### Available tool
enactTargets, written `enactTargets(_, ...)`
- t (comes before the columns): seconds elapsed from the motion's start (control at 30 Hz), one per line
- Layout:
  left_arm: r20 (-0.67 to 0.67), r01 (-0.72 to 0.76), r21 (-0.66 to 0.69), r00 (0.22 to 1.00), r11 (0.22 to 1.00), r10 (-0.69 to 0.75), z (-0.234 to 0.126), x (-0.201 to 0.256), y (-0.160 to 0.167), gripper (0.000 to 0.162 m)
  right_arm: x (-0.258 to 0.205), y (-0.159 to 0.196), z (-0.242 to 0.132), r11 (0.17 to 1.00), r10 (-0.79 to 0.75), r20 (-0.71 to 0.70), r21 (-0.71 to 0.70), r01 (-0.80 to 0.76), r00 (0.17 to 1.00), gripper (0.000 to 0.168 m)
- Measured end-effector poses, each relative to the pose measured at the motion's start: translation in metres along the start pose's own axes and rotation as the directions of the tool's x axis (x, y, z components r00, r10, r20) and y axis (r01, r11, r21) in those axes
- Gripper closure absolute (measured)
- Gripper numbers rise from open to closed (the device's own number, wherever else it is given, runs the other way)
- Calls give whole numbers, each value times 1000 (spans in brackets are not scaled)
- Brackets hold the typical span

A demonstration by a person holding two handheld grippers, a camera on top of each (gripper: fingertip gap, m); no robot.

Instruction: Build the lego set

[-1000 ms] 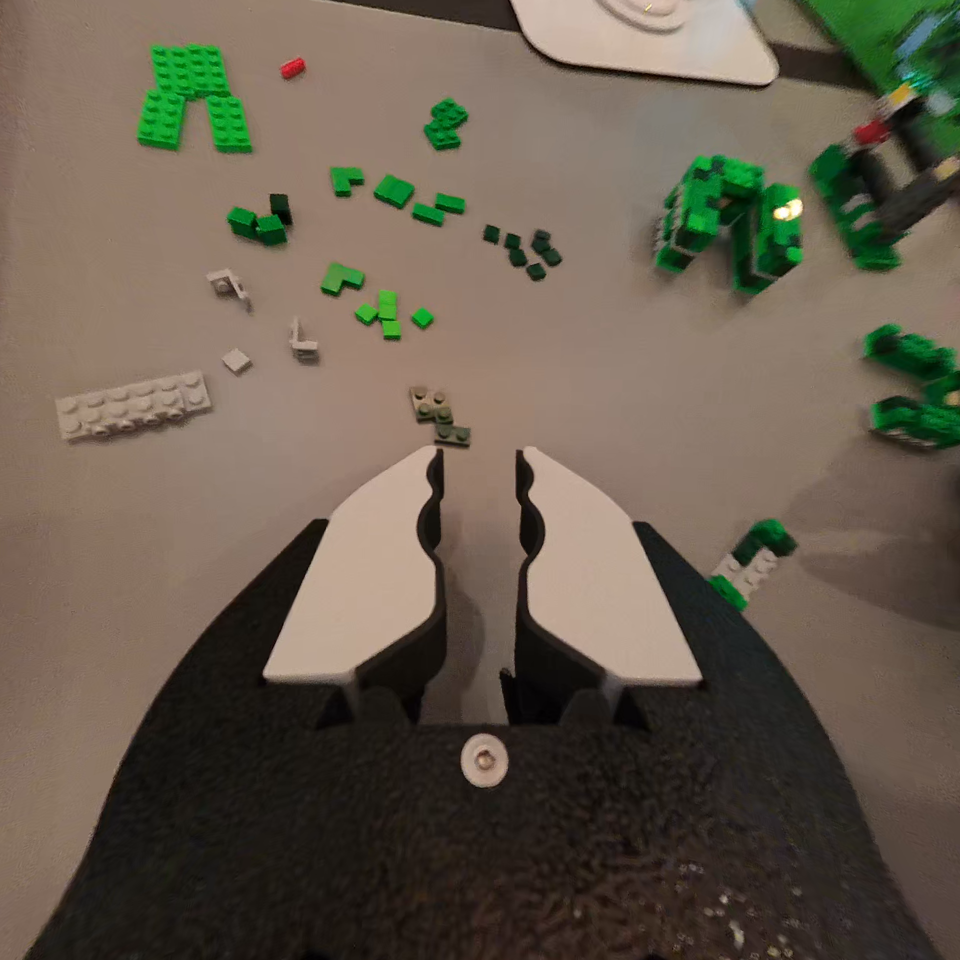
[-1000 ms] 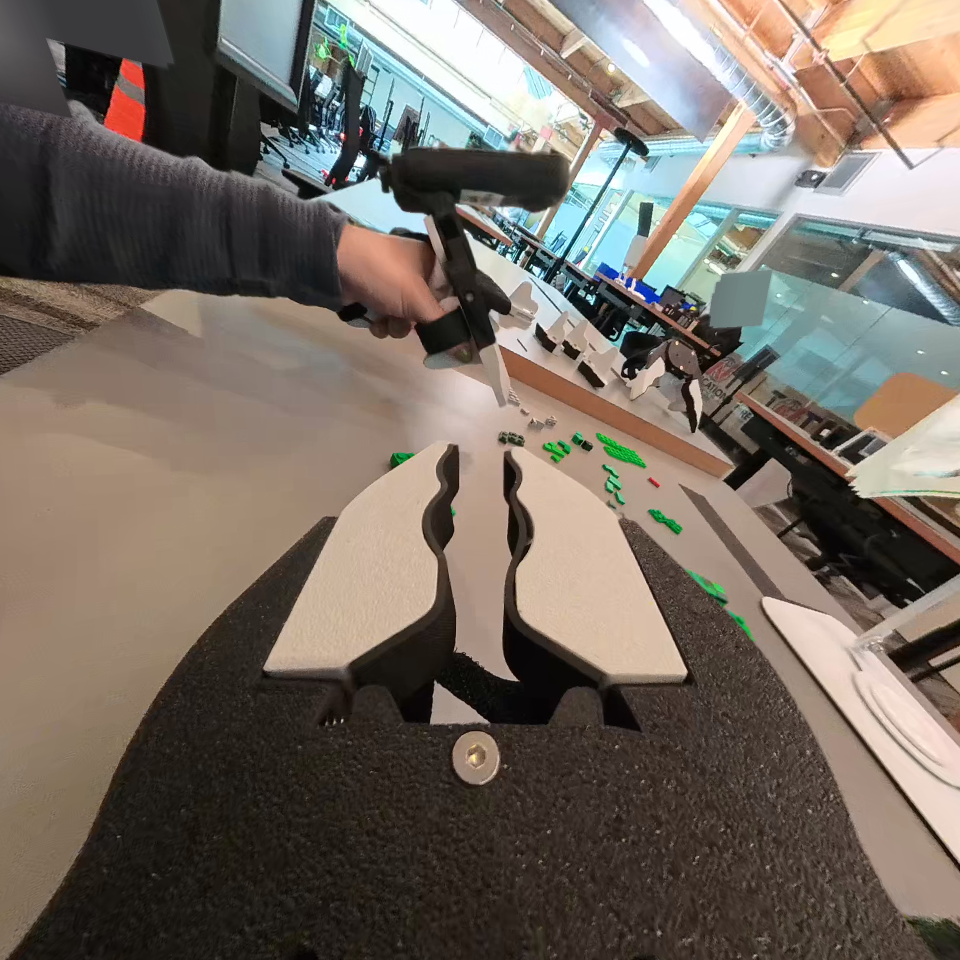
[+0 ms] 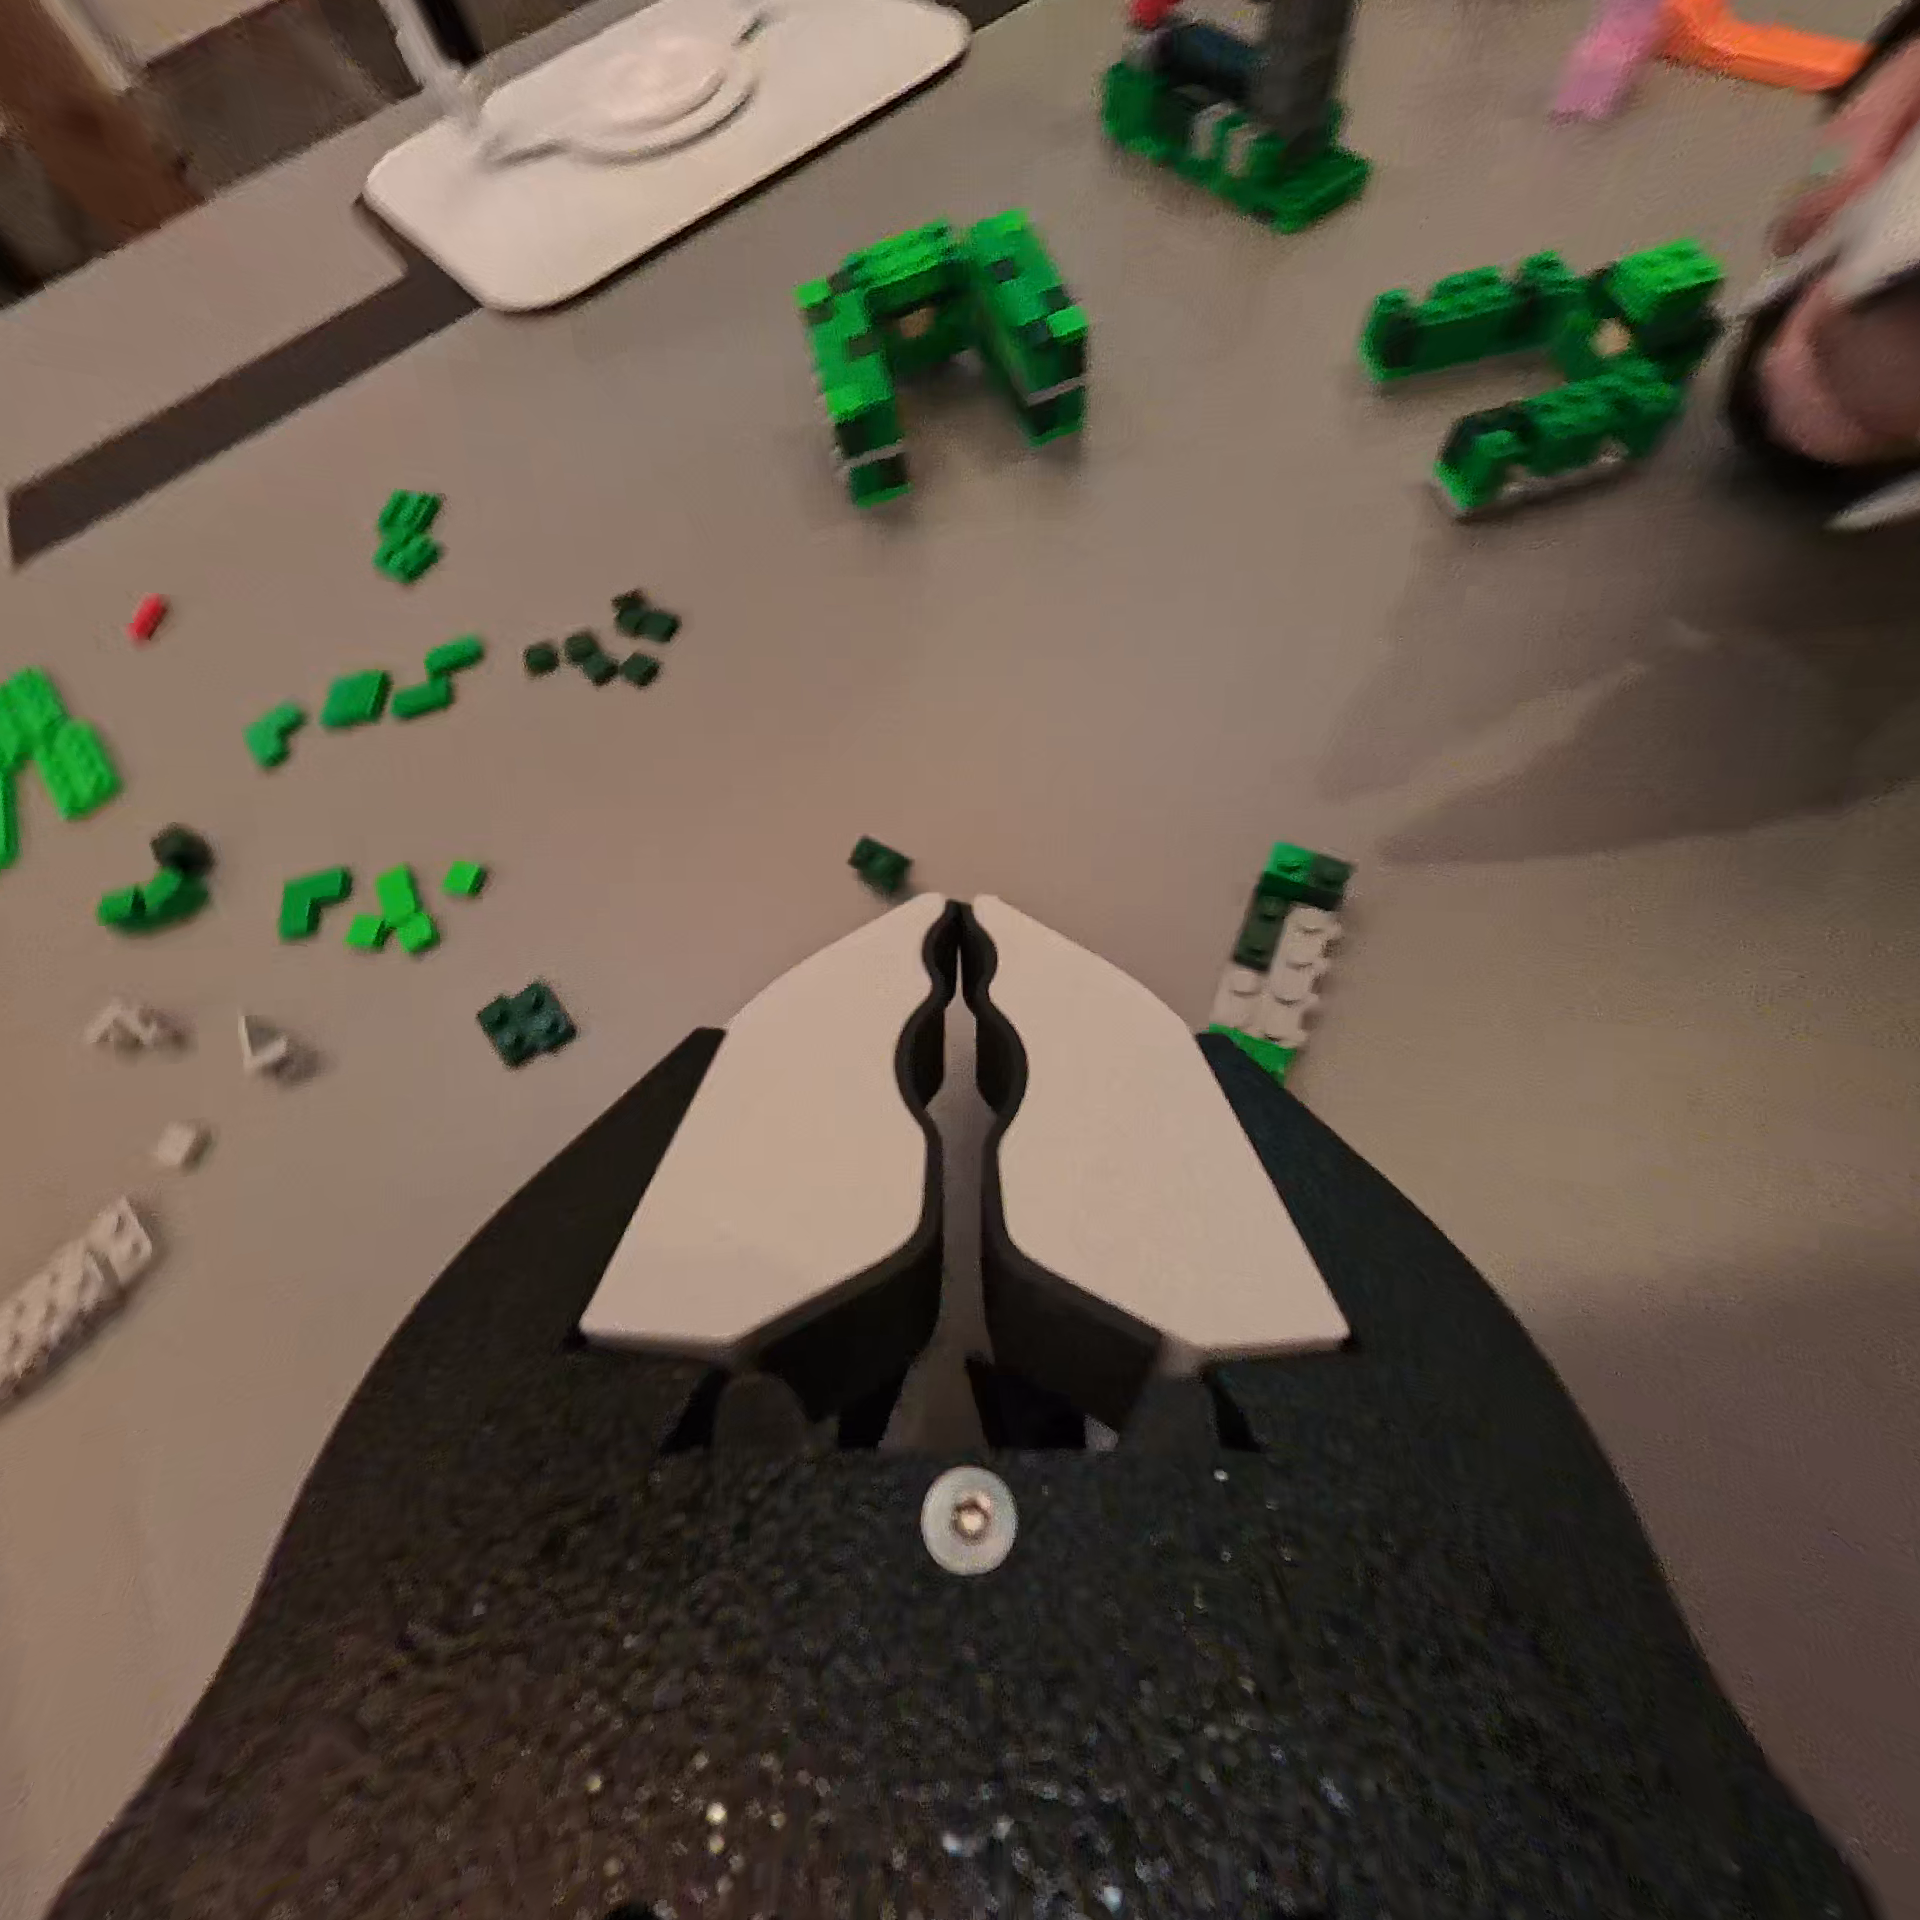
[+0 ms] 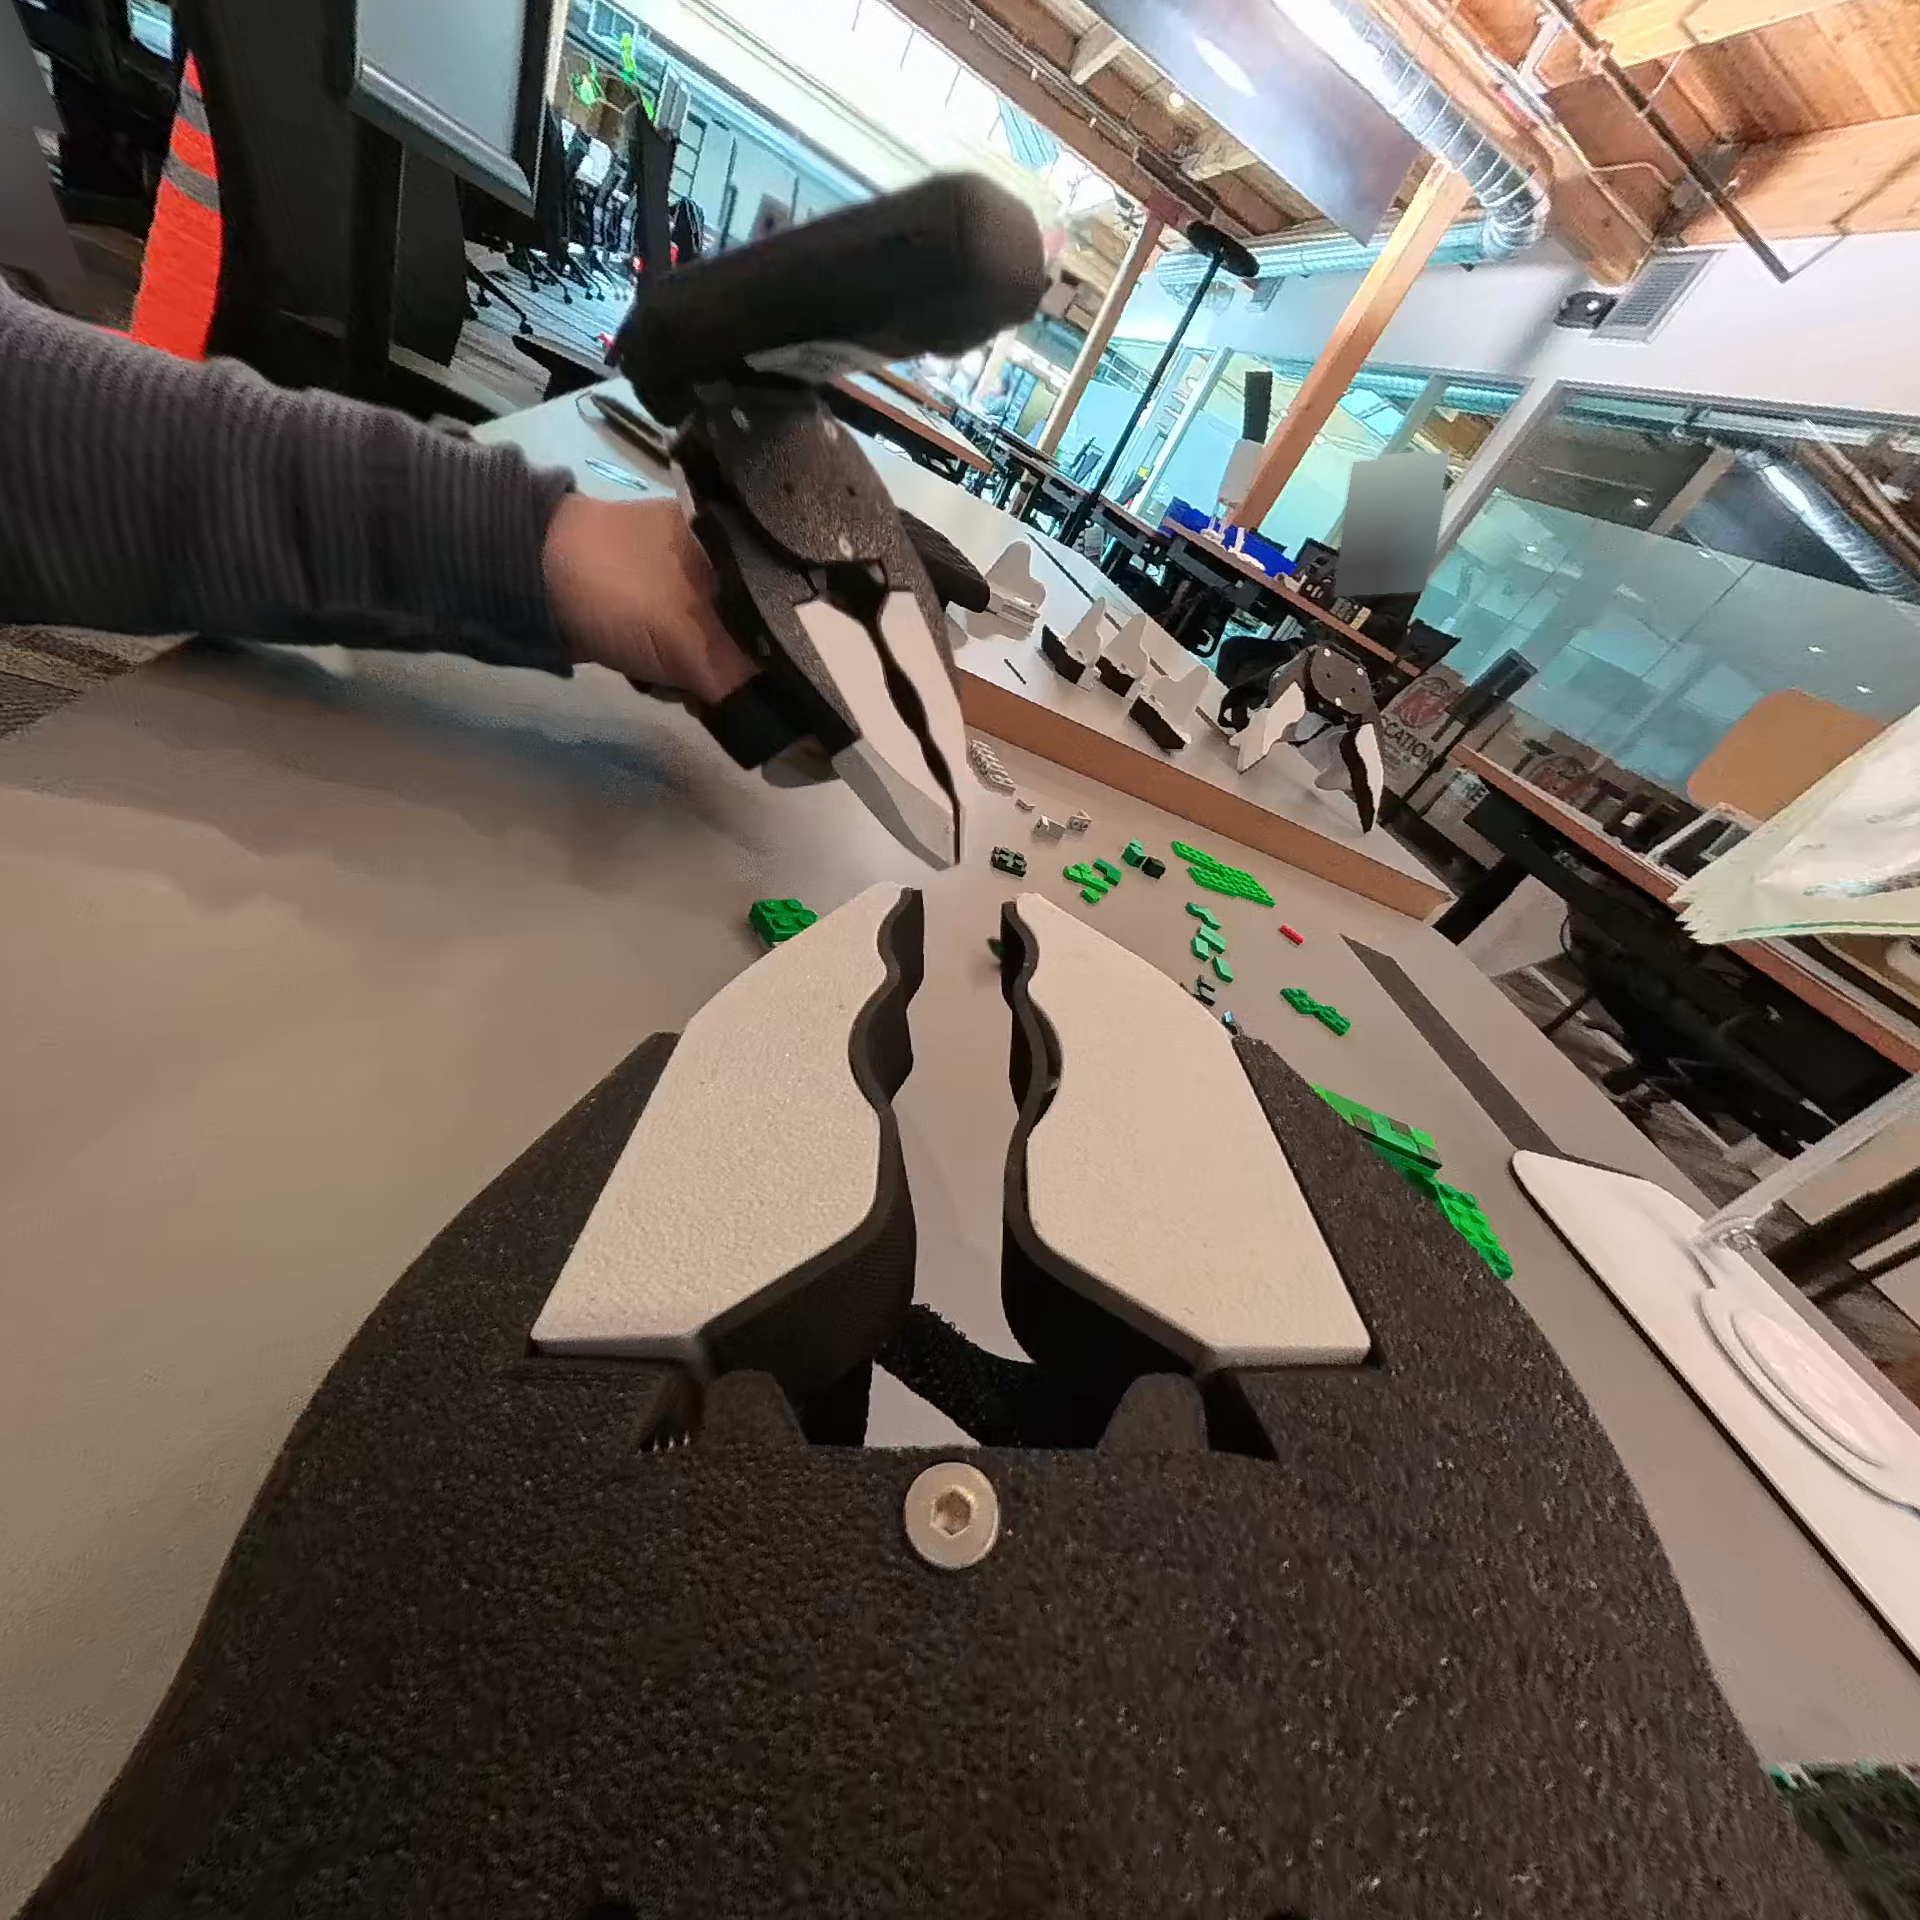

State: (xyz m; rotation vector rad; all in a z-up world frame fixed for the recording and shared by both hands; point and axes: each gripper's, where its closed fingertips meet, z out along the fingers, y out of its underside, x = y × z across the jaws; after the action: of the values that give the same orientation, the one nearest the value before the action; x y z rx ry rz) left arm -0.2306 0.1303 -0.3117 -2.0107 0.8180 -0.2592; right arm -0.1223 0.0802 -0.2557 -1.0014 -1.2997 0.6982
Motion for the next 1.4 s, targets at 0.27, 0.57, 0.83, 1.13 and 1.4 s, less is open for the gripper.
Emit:
enactTargets(0.27,-14,195,-19,981,981,-195,2,-11,-14,162,2,1,1,1000,0,-13,-9,0,1000,155)
enactTargets(0.57,44,264,-152,965,952,-260,38,-18,-1,150,0,3,2,1000,-16,-6,-23,16,1000,155)
enactTargets(0.83,81,273,-253,962,928,-261,48,-20,8,143,0,4,2,1000,-21,-7,-24,20,1000,156)
enactTargets(1.13,34,172,-282,985,944,-170,46,-12,9,155,0,4,2,999,-22,-7,-26,22,1000,156)
enactTargets(1.4,-304,-168,-194,947,967,104,8,35,5,155,-1,5,2,999,-22,-3,-29,22,1000,156)
